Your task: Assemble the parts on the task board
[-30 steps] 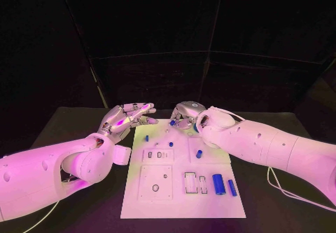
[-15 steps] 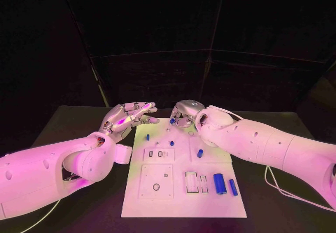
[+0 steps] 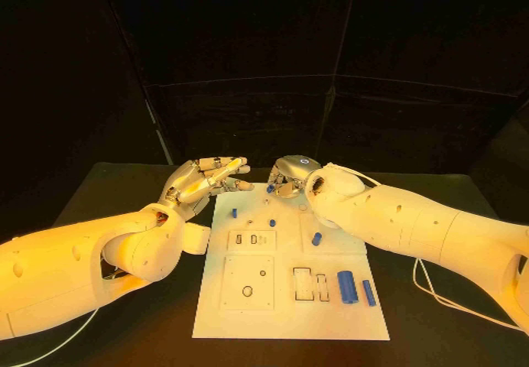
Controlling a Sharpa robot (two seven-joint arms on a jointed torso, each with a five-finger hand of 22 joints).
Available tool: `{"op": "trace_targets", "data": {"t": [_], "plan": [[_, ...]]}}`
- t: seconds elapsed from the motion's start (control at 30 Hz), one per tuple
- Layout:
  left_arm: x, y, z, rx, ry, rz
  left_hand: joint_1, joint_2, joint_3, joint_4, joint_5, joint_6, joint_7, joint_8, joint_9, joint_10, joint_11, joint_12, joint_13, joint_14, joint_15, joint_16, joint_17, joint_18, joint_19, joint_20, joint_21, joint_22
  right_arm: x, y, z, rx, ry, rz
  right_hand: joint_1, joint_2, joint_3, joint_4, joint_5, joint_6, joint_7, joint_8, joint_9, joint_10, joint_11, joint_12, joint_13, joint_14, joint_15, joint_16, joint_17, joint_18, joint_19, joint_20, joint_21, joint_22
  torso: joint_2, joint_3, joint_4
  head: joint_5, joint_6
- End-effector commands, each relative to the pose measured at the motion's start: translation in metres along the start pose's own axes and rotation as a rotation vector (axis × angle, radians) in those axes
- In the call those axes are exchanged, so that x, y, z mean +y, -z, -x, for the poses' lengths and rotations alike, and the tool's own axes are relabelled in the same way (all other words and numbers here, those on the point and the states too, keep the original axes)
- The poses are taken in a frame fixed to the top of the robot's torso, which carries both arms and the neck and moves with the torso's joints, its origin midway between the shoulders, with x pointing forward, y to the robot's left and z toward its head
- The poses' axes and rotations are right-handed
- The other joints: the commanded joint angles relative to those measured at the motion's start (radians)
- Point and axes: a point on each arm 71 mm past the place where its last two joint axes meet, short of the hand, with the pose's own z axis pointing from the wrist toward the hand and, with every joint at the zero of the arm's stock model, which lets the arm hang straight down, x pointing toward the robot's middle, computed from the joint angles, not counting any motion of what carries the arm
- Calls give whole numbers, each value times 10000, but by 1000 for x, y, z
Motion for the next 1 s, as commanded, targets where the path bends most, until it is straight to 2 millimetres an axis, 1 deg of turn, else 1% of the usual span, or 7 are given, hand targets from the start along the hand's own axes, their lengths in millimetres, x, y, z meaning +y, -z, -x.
{"op": "trace_targets", "data": {"t": [0.03,0.2,0.4,0.47,0.63,0.73,1.0], "plan": [[-1,-1,-1,142,-17,-55,-7,102,-60,-27,37,68,228,-65,-13,81,15,-54,-11,77,18,-49,22,121,94,-10,-1,-19,1,-1,0,155,-1,-35,-83,-24,0,104,-59,32,29,35,-1,-10,41,27,14,255,-28,43,10,-143,22,-49,44,3,-2,1,-10,7,-18],[-1,-1,-1,110,-17,-30,-7,102,-60,-27,37,68,228,-65,-13,81,15,-54,-11,77,18,-49,22,121,94,-10,-1,-19,-1,-1,1,16,-82,-99,-243,-225,19,254,-81,-628,268,-218,-144,-608,236,-258,-111,83,143,-266,-479,-121,-142,42,-122,-283,-4,-1,-27,7,-38],[-1,-1,0,59,60,11,-10,108,-61,-27,37,68,231,-68,-15,80,16,-58,-11,78,18,-51,23,121,96,-10,-2,-20,-3,-1,4,-300,-236,-131,-129,-742,-532,420,-369,-4598,654,-291,-253,-2274,691,-677,-143,-793,516,-1720,-2611,193,-1251,406,-1468,-2243,-5,2,-27,-3,-29],[-1,-1,0,44,72,17,-12,109,-63,-28,37,68,233,-70,-15,80,17,-61,-11,79,19,-53,25,120,97,-10,-3,-21,-5,2,6,-475,-289,-124,77,-777,-816,552,-333,-5018,703,-297,-258,-2614,748,-535,-110,-938,560,-1929,-2945,211,-1322,477,-1587,-2330,-3,8,-24,-6,-25],[-1,0,2,-17,56,19,-12,109,-63,-28,37,68,233,-70,-15,80,17,-61,-11,79,19,-53,25,120,97,-10,-3,-21,-12,14,12,-909,-557,-92,352,-705,-1011,684,-21,-4303,815,-158,-165,-2537,817,-115,-43,-821,606,-1757,-2774,216,-1238,529,-1591,-2377,-24,4,-38,-37,-36],[-2,0,3,-47,46,15,-12,109,-63,-28,37,68,233,-70,-15,80,17,-61,-11,79,19,-53,25,120,97,-10,-3,-21,-19,28,18,-1195,-860,-113,451,-593,-1015,778,154,-2812,785,149,2,-2130,753,280,17,-573,558,-1405,-2321,219,-1071,499,-1455,-2290,-26,-2,-70,-33,-8],[-2,1,6,-114,65,31,-21,114,-70,-28,37,69,236,-75,-17,81,19,-68,-10,83,20,-58,28,120,100,-10,-4,-24,-54,71,31,-1302,-2515,-1160,549,-726,-877,849,228,-1610,197,459,71,440,10,2050,731,47,-1,-412,-858,-88,3,43,-44,-263,-98,47,-212,-117,74]]}}
